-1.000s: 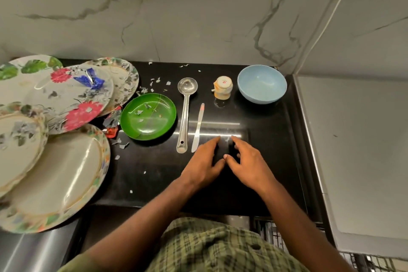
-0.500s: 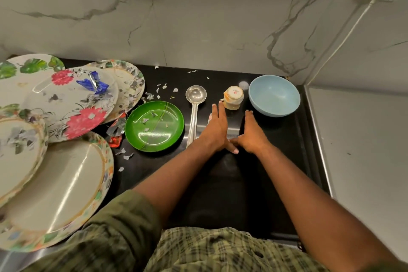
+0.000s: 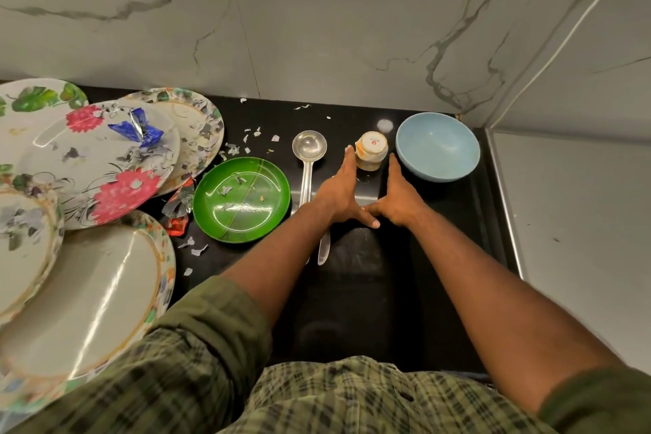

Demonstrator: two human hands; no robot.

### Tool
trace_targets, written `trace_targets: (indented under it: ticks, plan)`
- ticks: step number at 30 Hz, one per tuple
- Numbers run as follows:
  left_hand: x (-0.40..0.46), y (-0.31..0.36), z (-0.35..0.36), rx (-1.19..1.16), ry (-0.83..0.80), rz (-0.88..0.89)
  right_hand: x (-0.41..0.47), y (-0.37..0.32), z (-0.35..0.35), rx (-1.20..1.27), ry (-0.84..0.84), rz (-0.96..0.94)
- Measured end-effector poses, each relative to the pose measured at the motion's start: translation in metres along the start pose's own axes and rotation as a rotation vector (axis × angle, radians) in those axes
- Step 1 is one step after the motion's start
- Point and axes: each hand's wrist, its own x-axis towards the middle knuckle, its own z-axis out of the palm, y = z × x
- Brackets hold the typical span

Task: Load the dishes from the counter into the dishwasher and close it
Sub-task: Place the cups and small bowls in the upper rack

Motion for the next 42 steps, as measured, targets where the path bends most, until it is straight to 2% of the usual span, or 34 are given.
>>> trace_targets:
  ticks: [8,15,22,27,31,37,42]
  plan:
    - [-0.005,-0.009,0.009,0.006,0.053,0.063,-0.014,0.002,0.009,0.101,0.026,-0.064]
    - [-0.020,-0.011,0.020,0.027,0.157,0.135,-0.026,0.013,0.018,0.121,0.074,-0.048]
    - [-0.036,-0.013,0.040,0.113,0.216,0.156,-0.052,0.028,0.029,0.337,0.110,-0.014]
    - [-0.047,-0.015,0.066,0.190,0.264,0.120,-0.094,0.055,0.041,0.406,0.199,-0.074]
    - [-0.065,-0.022,0.091,0.200,0.351,0.229,-0.129,0.081,0.052,0.418,0.325,-0.146]
    - [-0.084,-0.020,0.117,0.250,0.342,0.381,-0.168,0.112,0.055,0.454,0.443,-0.186]
    - [-0.094,-0.016,0.138,0.257,0.339,0.407,-0.186,0.124,0.051,0.407,0.481,-0.213]
